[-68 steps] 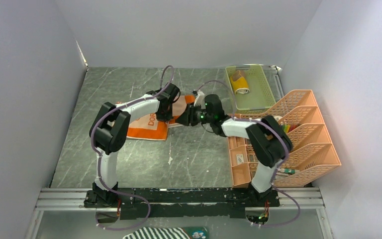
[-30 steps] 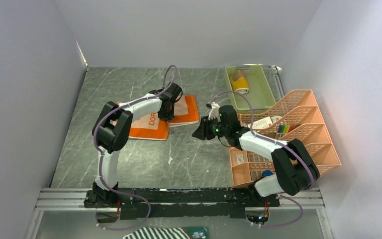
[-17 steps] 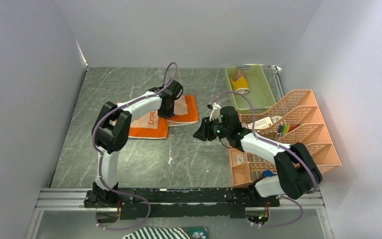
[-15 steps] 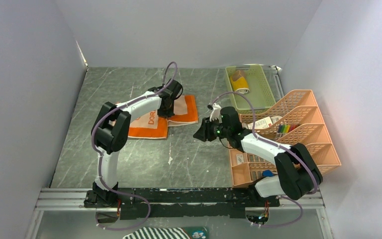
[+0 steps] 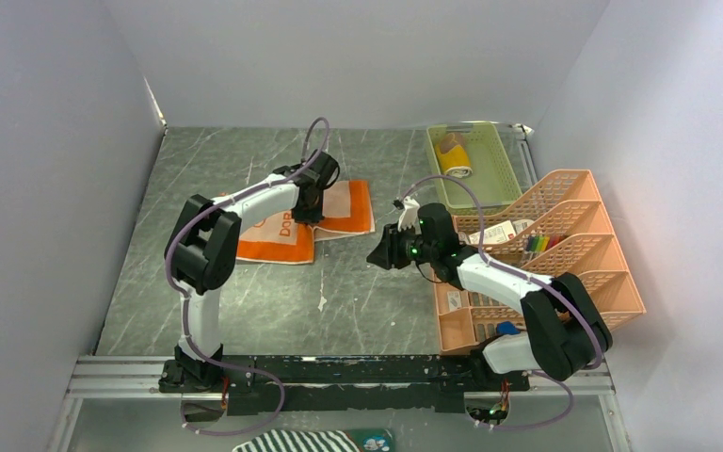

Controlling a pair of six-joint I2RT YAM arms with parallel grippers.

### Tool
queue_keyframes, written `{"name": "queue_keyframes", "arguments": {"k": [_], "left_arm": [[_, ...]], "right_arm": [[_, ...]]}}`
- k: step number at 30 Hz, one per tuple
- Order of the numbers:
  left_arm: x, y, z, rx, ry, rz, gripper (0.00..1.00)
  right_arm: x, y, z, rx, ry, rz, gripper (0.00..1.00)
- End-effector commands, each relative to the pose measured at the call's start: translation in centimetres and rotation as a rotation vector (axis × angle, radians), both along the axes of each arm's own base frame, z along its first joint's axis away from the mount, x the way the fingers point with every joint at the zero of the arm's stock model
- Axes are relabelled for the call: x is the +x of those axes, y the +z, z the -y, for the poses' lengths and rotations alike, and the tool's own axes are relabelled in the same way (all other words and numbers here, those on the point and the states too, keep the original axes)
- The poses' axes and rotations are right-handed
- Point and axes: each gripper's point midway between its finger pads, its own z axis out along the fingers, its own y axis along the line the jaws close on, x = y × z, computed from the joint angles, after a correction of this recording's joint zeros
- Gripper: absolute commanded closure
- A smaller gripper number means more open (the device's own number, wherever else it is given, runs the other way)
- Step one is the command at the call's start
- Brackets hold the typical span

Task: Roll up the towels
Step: Fold the towel at the center of the board.

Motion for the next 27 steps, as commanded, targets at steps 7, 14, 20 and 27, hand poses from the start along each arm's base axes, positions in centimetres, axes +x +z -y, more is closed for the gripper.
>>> {"name": "queue_keyframes", "arguments": {"k": [7, 14, 20, 27], "left_arm": [[0.6, -0.3, 0.1, -0.010, -0.013, 0.009, 0.68], [1.7, 0.1, 0.9, -0.028, -0.028, 0.028, 0.65], [1.9, -0.5, 2.5, -0.095, -0.066, 0.022, 0.64], [2.4, -0.3, 2.7, -0.092, -0.071, 0.031, 0.63]], "right_arm": [[-0.3, 0.0, 0.5, -0.004, 0.000, 0.013, 0.68], [-0.3, -0.1, 0.3, 0.001, 0.006, 0.011, 0.68], [0.3, -0.2, 1.2, -0.006, -0.027, 0.011, 0.68], [0.3, -0.4, 1.2, -0.005, -0.025, 0.006, 0.68]]}}
